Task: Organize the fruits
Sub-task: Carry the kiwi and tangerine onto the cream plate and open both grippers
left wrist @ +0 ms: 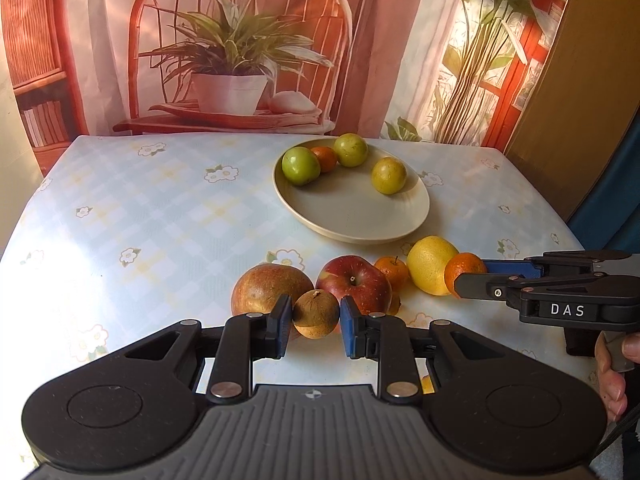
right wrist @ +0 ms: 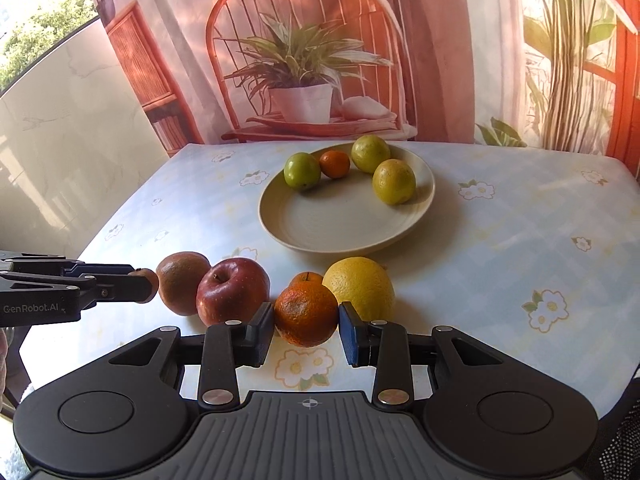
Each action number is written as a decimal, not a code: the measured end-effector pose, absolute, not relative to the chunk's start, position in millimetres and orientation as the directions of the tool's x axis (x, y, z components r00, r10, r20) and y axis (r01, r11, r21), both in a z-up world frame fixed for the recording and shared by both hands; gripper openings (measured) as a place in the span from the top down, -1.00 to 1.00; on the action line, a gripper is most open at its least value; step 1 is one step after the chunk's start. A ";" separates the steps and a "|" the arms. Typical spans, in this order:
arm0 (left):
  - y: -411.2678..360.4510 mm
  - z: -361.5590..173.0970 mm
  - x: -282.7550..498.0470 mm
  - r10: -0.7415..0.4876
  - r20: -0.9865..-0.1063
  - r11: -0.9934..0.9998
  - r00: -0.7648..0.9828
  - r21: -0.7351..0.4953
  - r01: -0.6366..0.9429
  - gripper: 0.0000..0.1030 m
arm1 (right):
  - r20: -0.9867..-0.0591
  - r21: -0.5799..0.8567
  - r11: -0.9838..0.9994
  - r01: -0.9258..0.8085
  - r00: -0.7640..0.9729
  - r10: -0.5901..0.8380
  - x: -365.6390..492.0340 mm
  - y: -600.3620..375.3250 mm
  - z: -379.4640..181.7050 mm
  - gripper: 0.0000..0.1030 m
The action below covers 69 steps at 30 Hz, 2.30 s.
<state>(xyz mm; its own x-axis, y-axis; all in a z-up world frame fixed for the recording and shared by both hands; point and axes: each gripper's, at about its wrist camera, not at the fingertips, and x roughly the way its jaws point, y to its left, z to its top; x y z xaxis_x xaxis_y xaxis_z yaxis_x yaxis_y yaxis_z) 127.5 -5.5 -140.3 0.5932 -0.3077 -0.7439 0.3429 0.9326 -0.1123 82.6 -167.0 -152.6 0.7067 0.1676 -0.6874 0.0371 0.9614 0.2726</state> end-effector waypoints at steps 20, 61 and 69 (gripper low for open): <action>-25.3 -109.5 188.8 -0.351 -0.719 0.917 0.600 -0.132 0.378 0.47 | -0.664 0.124 0.992 0.023 0.745 0.065 134.8 -201.8 -117.0 0.38; -70.5 -201.1 321.6 -0.240 -0.841 0.934 0.485 -0.063 0.352 0.47 | -0.796 0.100 0.993 0.070 0.604 0.038 259.3 -231.9 -198.8 0.36; -76.7 -198.2 317.9 -0.218 -0.846 0.935 0.486 -0.039 0.353 0.41 | -0.797 0.117 0.990 0.083 0.603 0.044 255.5 -232.0 -196.3 0.23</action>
